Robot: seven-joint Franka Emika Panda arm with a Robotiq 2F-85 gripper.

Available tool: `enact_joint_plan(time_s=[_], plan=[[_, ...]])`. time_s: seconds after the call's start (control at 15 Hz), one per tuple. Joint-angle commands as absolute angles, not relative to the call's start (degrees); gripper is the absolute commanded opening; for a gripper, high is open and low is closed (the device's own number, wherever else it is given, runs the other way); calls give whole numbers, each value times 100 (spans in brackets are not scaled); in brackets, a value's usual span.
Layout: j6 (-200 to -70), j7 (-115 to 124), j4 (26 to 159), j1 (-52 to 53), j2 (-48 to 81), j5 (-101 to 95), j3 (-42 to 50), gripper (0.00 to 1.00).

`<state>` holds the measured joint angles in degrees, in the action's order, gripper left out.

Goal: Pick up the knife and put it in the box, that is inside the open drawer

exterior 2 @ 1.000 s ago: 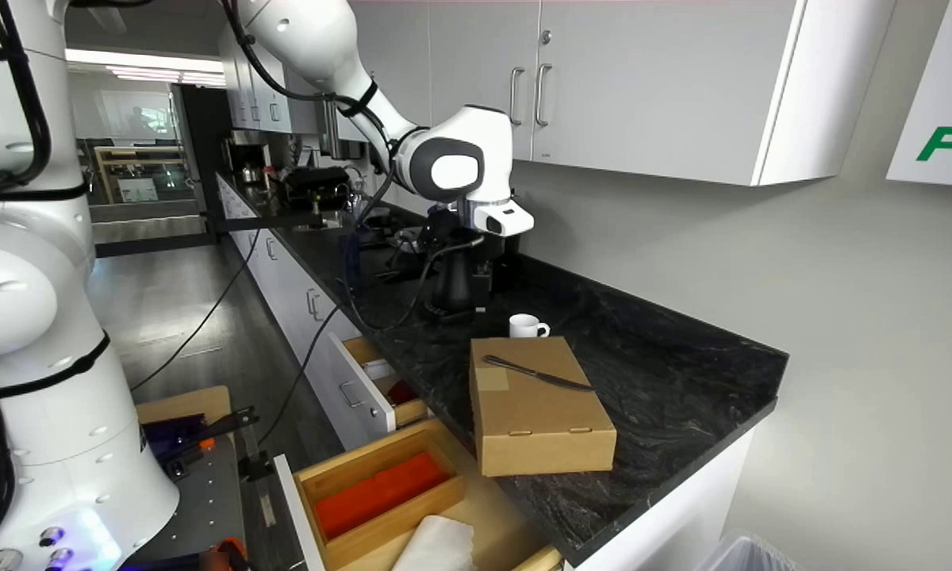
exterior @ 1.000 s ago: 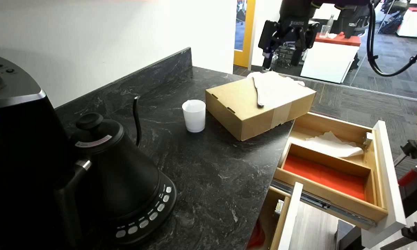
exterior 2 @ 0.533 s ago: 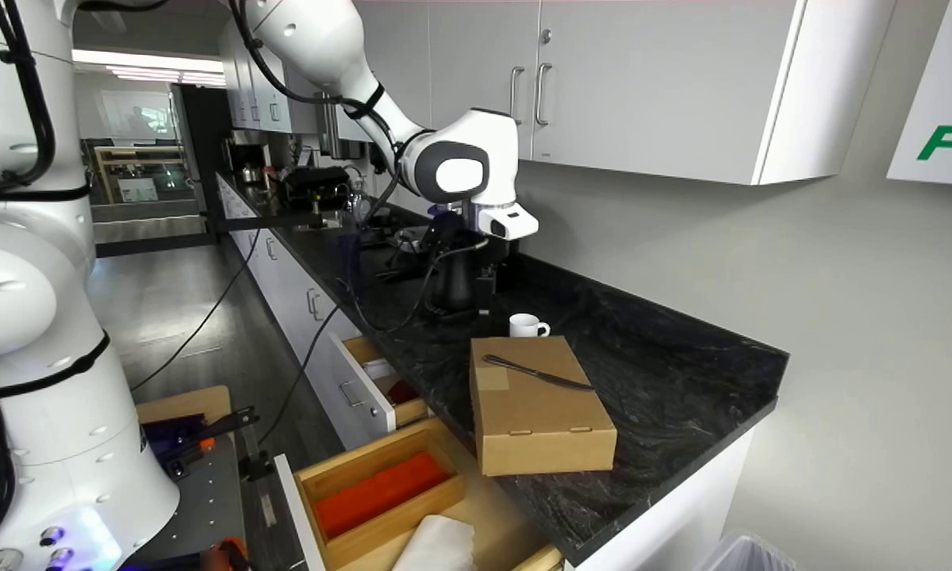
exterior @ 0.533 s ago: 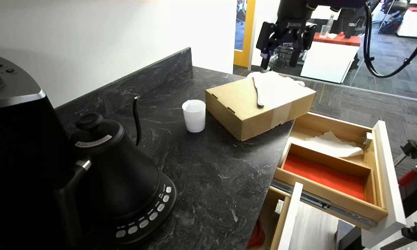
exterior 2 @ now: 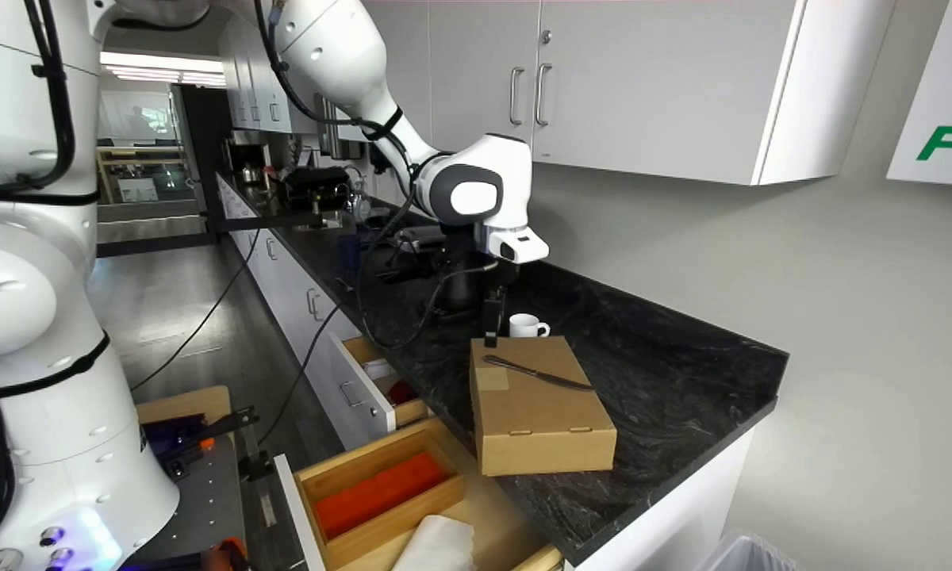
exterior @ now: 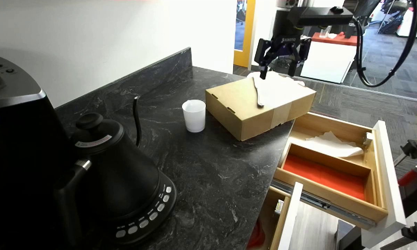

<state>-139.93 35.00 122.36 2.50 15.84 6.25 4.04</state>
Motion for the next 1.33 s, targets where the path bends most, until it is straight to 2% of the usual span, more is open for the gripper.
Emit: enact_joint_plan(time_s=[0.0,0.87,1.27], plan=[[-14120,3877,11719,270,2215,550,584,100],[-13753,4499,10049,285,3687,754,867,100],[-13116,5217,9522,251,3953,975,845,100]])
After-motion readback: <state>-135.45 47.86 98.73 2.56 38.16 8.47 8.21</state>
